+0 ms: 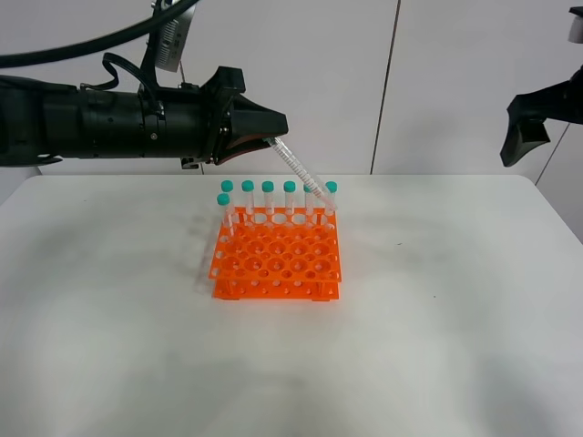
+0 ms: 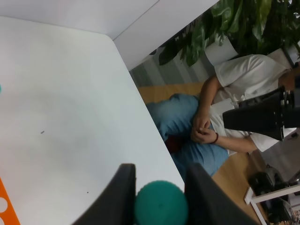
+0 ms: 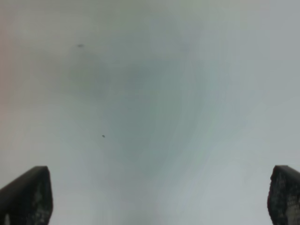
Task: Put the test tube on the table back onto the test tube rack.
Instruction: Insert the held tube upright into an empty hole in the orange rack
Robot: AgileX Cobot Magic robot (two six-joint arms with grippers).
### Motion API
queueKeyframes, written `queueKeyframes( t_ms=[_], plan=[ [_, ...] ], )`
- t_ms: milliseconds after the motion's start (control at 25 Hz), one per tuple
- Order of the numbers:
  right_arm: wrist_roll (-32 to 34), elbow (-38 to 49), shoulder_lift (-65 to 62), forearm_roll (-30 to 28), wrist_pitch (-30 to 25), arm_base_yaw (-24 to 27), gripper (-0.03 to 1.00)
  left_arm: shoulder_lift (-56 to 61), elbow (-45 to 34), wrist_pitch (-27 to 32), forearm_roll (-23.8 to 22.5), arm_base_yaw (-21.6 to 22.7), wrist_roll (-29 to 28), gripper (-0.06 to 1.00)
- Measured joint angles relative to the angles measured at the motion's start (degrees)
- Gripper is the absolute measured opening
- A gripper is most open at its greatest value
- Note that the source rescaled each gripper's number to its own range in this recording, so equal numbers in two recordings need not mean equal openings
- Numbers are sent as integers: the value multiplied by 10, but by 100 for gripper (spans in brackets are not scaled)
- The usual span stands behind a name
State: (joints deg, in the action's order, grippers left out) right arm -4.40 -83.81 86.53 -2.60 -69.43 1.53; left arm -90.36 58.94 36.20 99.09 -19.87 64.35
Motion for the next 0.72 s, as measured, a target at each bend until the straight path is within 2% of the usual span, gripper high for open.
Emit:
queueKeyframes(
  t_ms=[120, 240, 520, 720],
  plan=[
    [0, 33, -25, 10, 0, 3, 100, 0, 0, 0, 0, 0, 0, 0],
    [0, 106, -91, 18, 0, 3, 100, 0, 0, 0, 0, 0, 0, 0],
    [0, 360, -315, 29, -1, 3, 100, 0, 0, 6, 0, 0, 0, 0],
    [0, 514, -502, 44, 77, 3, 100, 0, 0, 7, 0, 0, 0, 0]
  ],
)
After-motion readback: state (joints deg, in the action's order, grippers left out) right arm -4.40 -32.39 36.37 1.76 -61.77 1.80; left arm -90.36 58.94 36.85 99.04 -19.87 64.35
